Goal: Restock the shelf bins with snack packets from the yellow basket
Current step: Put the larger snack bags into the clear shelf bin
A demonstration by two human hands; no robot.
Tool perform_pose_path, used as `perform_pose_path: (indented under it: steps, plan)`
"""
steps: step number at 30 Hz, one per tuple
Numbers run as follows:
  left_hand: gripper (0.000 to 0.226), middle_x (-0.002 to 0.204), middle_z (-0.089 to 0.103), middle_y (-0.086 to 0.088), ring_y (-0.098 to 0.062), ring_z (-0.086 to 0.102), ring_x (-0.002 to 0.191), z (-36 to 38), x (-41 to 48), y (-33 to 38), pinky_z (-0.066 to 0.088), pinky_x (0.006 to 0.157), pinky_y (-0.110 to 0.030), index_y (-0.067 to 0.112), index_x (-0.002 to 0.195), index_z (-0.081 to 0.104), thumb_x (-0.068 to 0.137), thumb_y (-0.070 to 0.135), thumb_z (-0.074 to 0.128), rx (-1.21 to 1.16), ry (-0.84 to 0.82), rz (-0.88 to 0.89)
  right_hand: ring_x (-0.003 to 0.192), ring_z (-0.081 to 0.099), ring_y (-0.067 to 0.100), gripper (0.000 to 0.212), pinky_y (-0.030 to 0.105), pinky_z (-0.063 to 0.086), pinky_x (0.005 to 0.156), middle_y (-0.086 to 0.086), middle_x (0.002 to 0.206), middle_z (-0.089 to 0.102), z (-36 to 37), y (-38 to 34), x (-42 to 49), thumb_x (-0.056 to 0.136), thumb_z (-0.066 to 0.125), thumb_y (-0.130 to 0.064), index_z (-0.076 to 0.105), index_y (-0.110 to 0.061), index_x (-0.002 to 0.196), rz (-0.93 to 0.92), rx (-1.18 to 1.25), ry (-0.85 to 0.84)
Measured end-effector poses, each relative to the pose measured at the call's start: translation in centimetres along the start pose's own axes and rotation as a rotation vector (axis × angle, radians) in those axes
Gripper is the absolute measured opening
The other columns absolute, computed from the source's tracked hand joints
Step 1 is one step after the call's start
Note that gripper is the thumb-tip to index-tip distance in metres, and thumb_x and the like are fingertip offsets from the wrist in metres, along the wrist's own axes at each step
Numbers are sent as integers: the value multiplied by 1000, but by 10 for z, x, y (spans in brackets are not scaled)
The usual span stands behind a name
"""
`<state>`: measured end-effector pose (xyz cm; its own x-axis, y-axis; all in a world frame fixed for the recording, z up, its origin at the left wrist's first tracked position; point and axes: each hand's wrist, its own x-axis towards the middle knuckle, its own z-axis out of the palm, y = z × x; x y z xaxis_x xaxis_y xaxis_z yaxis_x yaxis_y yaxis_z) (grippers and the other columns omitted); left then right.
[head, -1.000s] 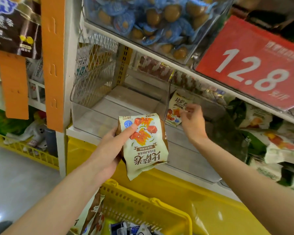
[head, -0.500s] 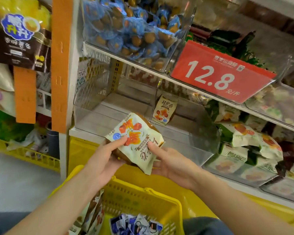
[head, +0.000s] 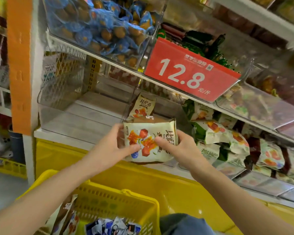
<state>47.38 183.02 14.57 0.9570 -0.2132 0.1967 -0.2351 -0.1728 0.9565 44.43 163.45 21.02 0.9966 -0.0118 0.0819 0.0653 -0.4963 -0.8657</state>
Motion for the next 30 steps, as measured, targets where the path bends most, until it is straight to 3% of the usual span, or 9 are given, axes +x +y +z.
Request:
perform_pose_path:
  steps: [3, 6, 8, 10, 14, 20, 26, 30]
  plan:
    - [55, 107, 52, 24, 6, 53, 95, 9, 29, 13, 42, 80, -14, 33, 123, 38, 77, 38, 69, 146, 17, 168, 70, 66, -6, 28, 12, 50, 48, -16, 83, 68, -25, -2, 21, 72, 73, -45, 55, -36, 92, -112, -112, 226]
    - [53, 127, 49, 14, -3, 48, 112, 16, 53, 7, 40, 94, -25, 28, 133, 40, 85, 39, 60, 422, -9, 228, 69, 61, -8, 39, 13, 50, 55, -26, 79, 59, -46, 7, 47, 73, 71, -49, 49, -36, 102, -213, -449, 344]
    - [40, 130, 50, 11, -8, 48, 116, 18, 62, -6, 39, 101, -31, 28, 128, 46, 90, 41, 52, 601, -91, 227, 75, 61, -2, 51, 21, 54, 60, -23, 83, 58, -53, 17, 68, 74, 69, -51, 48, -28, 114, -226, -640, 339]
    - [28, 121, 58, 11, -5, 52, 108, 22, 64, -20, 32, 107, -34, 30, 119, 51, 94, 40, 44, 721, -143, 286, 84, 65, 13, 57, 35, 57, 65, -9, 94, 64, -53, 30, 92, 76, 66, -54, 46, -23, 119, -202, -804, 320]
    - [27, 104, 66, 11, -6, 59, 94, 30, 69, -40, 31, 95, -26, 26, 110, 57, 98, 35, 35, 831, -2, 473, 96, 64, 27, 61, 40, 55, 74, 4, 112, 64, -45, 57, 143, 79, 64, -54, 42, -21, 126, -129, -1060, 275]
    - [32, 84, 70, 5, -10, 64, 75, 33, 74, -50, 44, 79, -27, 19, 94, 67, 94, 29, 36, 858, 57, 626, 92, 63, 28, 46, 34, 49, 69, 10, 109, 65, -32, 82, 204, 85, 61, -47, 49, -13, 114, -9, -1256, 225]
    - [30, 82, 68, 5, -13, 62, 75, 35, 79, -60, 36, 76, -27, 18, 93, 66, 96, 26, 36, 886, 101, 680, 115, 54, 32, 50, 42, 47, 97, 12, 131, 52, -24, 99, 238, 88, 63, -26, 39, -16, 131, -66, -1101, 186]
    - [27, 87, 68, 5, -12, 61, 78, 35, 79, -64, 37, 77, -26, 19, 97, 64, 97, 25, 37, 903, 97, 708, 133, 33, 35, 60, 45, 25, 113, 15, 145, 36, -21, 101, 257, 91, 59, -27, 32, -13, 142, -117, -1439, 293]
